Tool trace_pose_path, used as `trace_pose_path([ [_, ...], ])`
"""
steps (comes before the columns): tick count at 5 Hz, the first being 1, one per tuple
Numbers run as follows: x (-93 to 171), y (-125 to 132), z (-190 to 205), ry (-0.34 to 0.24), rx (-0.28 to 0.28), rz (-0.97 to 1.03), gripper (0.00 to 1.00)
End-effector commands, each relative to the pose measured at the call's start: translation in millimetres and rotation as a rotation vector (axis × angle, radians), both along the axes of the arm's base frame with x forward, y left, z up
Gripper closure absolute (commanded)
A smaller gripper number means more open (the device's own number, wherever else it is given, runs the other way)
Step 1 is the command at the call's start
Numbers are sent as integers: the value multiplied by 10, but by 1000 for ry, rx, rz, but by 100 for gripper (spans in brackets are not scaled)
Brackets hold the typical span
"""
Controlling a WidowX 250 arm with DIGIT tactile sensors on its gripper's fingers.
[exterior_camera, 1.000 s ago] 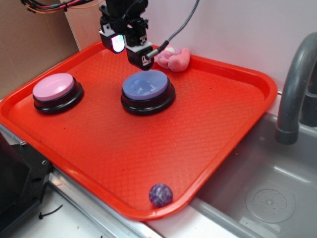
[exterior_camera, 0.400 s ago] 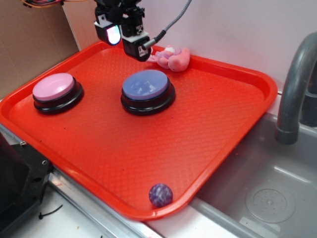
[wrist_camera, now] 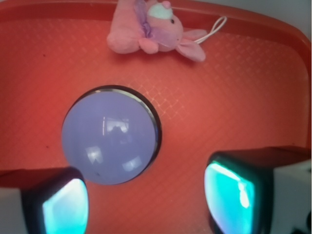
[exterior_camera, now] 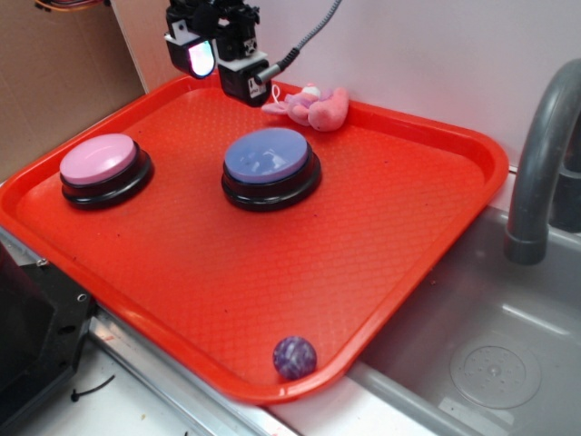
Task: Push the purple button.
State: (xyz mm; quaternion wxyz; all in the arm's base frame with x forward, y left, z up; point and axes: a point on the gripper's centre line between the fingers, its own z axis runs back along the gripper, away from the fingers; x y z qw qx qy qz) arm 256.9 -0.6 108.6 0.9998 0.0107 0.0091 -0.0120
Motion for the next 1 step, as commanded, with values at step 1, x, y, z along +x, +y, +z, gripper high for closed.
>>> trace_pose_path([
  [1, 3, -43, 310, -113, 23, -9, 0],
])
